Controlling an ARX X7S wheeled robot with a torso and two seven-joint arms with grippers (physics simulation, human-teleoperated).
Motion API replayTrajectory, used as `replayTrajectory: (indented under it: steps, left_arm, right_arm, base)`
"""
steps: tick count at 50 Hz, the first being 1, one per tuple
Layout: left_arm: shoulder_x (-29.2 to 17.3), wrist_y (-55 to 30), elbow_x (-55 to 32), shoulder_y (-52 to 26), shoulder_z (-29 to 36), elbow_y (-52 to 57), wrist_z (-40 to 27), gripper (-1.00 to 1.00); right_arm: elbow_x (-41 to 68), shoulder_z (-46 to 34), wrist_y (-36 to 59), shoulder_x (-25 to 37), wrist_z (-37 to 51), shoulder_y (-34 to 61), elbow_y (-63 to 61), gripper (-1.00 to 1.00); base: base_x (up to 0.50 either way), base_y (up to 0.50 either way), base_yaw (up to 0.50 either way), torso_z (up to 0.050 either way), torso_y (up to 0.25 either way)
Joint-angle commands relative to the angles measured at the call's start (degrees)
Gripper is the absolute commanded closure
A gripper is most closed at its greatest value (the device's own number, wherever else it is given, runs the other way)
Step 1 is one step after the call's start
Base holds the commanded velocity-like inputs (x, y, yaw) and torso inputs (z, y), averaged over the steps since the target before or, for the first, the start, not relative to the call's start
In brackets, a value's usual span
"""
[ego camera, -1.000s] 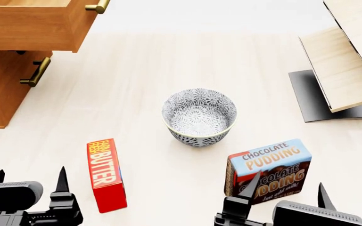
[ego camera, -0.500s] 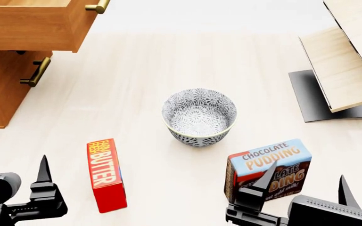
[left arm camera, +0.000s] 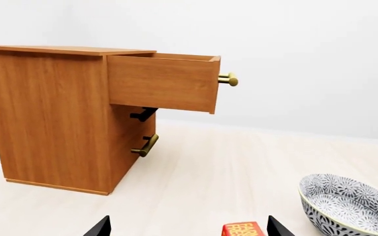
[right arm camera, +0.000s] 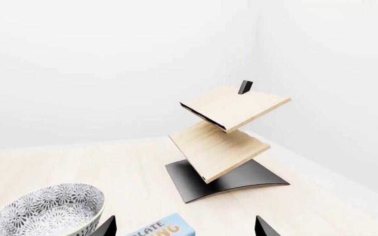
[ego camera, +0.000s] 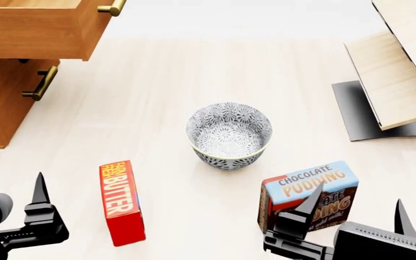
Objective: Close the top drawer of the cabinet.
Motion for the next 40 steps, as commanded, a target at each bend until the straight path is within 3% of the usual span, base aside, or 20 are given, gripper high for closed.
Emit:
replayTrajectory:
  steps: [1,20,40]
  left_arm:
    - [-0.26,0.64,-0.11,-0.05,0.64,-0.5,-0.12,-1.0]
    - [-0.67,1.0,-0.82,0.38,1.3,-0.6,-0.33,-1.0]
    - [-1.07,1.83,-1.2,0.65,2.22,-1.41,-0.35,-1.0]
  right_arm:
    - [-0.31,-0.48,-0.68,0.07,0.69,0.32,1.1,-1.0]
    - [0.31,-0.79,-0.77,0.42,1.08,0.27,1.85,-1.0]
    - [0.3,-1.45,-1.33,0.85,1.7,0.21,2.64,-1.0]
  base:
    - [0.25,0.0,0.0,0.0,0.0]
    - [0.33,-0.02,0.0,0.0,0.0]
    - [0.02,-0.23,0.0,0.0,0.0]
